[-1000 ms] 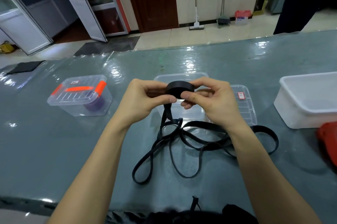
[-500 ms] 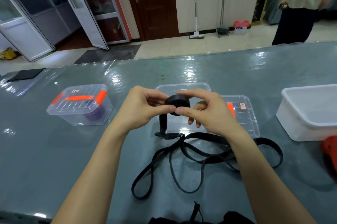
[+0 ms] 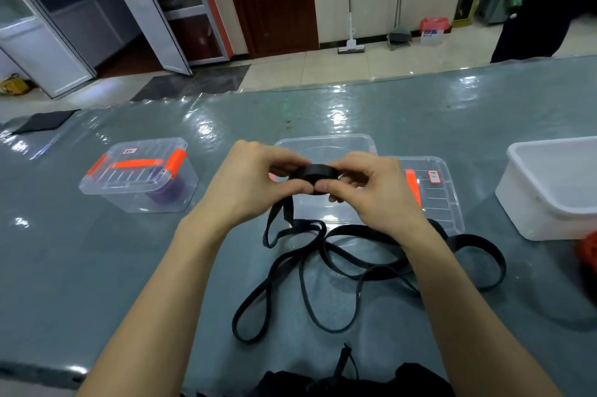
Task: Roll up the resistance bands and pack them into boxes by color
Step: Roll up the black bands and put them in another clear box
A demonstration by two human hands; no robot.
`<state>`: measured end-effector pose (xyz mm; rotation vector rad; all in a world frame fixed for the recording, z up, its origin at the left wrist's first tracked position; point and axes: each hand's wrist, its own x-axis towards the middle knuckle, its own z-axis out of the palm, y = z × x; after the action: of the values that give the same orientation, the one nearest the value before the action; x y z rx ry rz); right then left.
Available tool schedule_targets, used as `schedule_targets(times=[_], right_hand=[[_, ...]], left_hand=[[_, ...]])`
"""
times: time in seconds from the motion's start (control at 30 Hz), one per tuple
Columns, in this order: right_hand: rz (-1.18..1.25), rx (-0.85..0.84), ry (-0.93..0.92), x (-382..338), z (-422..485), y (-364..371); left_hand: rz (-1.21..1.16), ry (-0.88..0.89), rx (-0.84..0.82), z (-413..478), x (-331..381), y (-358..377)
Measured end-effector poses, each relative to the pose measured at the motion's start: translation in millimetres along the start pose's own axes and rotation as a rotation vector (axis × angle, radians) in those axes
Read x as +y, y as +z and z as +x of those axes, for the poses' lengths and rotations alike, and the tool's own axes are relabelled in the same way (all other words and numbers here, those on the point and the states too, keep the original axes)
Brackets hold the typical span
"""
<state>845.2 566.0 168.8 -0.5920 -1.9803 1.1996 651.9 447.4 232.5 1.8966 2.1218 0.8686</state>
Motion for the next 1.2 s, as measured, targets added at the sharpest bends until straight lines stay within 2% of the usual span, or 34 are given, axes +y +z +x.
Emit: schedule_targets(times=[0.1,0.2,0.27,0.4,0.5,0.57,0.73,0.83,0.97,1.1,1.2], right_hand=[[0.208,0.020,0.059,1.3,2.3,-1.6],[0.320,0.030,0.092,1.7,4.6,-1.9],[0.351,0.047,0.094,1.4,5.3,-3.1],[0.273,0.045,0.075,-1.2,7.7,-13.1],[0.242,0.024,0.024,-2.0,8.0,-16.3],[0.233,0.040,0.000,-2.8,7.6,-15.5],[0.231,0.080,-0.020,-3.4,6.2,-18.4],[0.220,0.082,-0.021,-3.1,5.9,-22.8],[0.207,0.080,-0.043,-5.9,5.5,-28.0],[0.212,0.069,-0.050,-8.4,6.3,-29.3],[0.196,0.065,-0.051,-8.8,7.0,-26.6]], left_hand=[[-0.436,-0.125,0.021,-3.6,-15.2,2.4],[-0.613,-0.129,0.012,0.2,-15.6,3.4],[-0.545,-0.111,0.019,3.7,-11.7,0.0],[-0.207,-0.018,0.043,9.2,-6.0,-18.5],[-0.120,0.001,0.018,11.3,-3.1,-23.2],[-0.159,0.019,0.016,10.2,-3.5,-16.8],[-0.448,-0.012,0.029,0.9,-20.5,3.1],[-0.461,-0.025,0.013,0.2,-20.6,14.8],[-0.476,-0.040,0.082,5.3,-26.1,14.5],[-0.530,-0.013,0.026,6.3,-29.0,8.6],[-0.329,0.020,0.101,5.9,-20.1,16.1]])
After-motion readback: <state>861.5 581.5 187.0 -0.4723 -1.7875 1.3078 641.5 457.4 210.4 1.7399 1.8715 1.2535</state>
